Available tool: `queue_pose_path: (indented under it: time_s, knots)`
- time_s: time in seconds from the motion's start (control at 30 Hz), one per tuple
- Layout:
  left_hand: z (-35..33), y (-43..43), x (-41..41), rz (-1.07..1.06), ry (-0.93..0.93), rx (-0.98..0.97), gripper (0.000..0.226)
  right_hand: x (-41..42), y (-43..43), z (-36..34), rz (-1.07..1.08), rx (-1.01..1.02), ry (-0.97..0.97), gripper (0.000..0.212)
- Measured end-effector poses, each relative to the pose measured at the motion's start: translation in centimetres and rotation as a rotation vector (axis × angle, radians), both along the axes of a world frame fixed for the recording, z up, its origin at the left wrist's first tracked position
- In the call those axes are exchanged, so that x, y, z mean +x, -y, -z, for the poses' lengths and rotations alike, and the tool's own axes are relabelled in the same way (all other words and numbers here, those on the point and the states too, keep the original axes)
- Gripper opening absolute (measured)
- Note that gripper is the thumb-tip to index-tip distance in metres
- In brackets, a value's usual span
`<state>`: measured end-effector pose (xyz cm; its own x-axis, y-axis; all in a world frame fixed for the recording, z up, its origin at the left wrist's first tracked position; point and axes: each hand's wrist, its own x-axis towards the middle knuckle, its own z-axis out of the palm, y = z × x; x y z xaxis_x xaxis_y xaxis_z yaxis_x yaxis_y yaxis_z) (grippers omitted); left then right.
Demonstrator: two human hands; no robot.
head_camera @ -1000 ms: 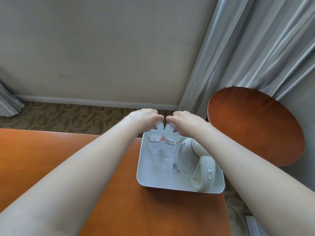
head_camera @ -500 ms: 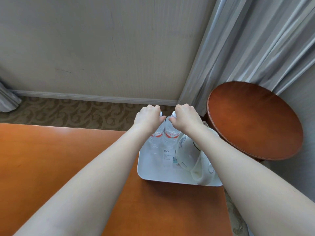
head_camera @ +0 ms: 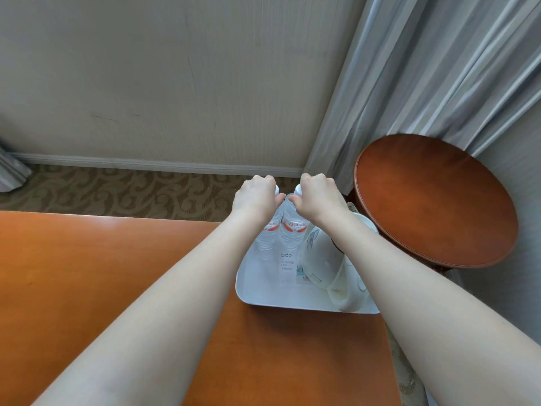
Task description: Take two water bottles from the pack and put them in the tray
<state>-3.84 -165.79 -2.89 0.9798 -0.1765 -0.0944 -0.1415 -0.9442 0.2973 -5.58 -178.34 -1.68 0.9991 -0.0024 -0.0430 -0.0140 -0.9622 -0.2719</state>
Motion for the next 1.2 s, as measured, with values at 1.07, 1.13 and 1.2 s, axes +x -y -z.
queue_pose_path:
  time_s: [1.07,1.13,1.2]
  knots:
    - [-8.0,-3.1,-2.8,0.088,-0.042,0.024,0.061,-7.3,1.0,-6.6,-0.027,0.191,-0.033,0.048]
    - [-10.2,-3.0,-3.2,0.086,0.03,-0.012,0.062,-7.9,1.3,-8.3,-0.047,0.191,0.055,0.049]
    - [-12.3,-2.6,-3.9,0.083,0.068,-0.049,0.063,-8.5,1.7,-10.3,-0.042,0.161,0.111,0.049]
